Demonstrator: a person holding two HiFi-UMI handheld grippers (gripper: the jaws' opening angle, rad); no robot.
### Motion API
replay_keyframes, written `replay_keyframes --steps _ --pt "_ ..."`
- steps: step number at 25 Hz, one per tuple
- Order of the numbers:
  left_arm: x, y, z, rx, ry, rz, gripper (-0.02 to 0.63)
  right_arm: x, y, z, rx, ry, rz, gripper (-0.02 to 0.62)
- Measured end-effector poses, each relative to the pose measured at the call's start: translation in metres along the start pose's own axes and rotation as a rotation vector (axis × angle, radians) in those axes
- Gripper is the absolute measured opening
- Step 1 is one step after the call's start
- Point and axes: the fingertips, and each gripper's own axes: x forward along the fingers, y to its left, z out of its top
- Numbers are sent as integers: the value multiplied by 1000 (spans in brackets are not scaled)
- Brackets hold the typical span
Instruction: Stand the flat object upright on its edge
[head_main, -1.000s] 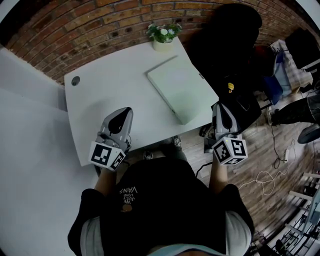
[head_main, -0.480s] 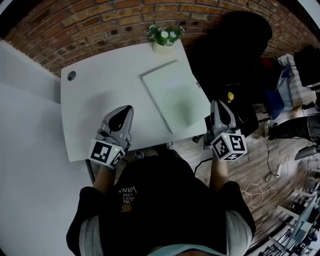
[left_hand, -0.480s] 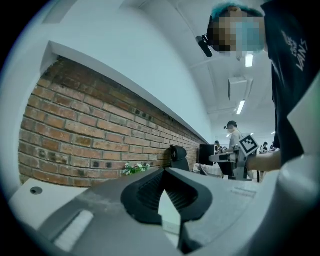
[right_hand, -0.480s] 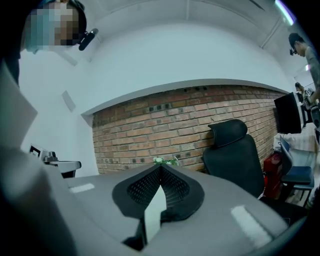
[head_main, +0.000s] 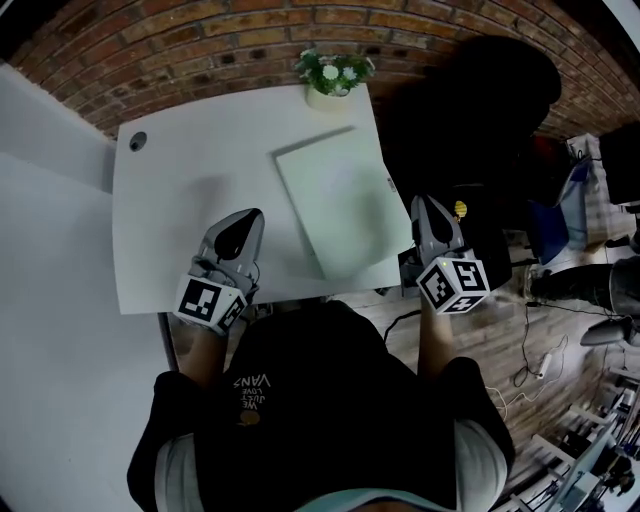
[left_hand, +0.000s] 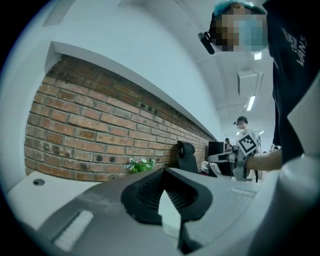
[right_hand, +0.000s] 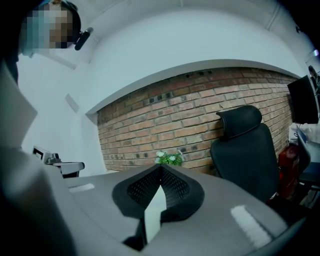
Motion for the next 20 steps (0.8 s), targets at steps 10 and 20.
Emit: replay_keyframes --steps 10,20 --pt "22 3 -27 -61 51 100 0 42 -29 -19 0 104 77 -2" --pt "37 5 -72 -173 158 152 26 76 -54 -60 32 244 110 65"
